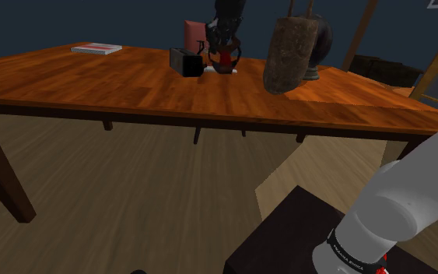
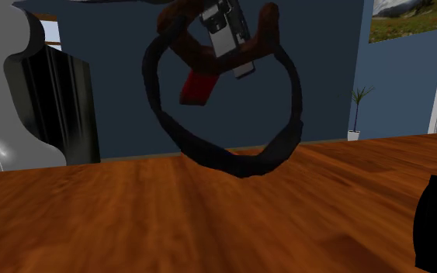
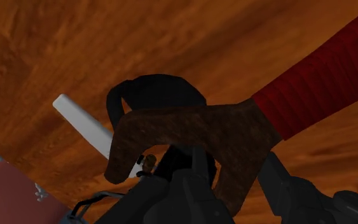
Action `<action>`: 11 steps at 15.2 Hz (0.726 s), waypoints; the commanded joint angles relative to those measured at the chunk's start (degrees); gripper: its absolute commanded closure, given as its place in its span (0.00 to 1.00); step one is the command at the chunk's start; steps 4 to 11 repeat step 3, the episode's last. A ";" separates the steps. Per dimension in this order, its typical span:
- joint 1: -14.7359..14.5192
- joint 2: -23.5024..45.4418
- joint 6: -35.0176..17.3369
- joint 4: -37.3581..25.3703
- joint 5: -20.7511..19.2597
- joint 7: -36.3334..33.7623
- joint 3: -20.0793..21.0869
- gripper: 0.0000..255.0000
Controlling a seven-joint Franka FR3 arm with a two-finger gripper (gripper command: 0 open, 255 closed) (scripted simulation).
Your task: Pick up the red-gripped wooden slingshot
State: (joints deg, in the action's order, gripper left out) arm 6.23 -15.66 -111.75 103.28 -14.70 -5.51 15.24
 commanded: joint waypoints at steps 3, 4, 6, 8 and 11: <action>0.04 0.29 1.68 -2.03 0.11 0.55 -0.05 1.00; 0.04 0.29 1.68 -2.03 0.11 0.55 -0.05 1.00; 0.04 0.29 1.68 -2.03 0.11 0.55 -0.05 1.00; 0.04 0.29 1.68 -2.03 0.11 0.55 -0.05 1.00; 0.04 0.29 1.68 -2.03 0.11 0.55 -0.05 1.00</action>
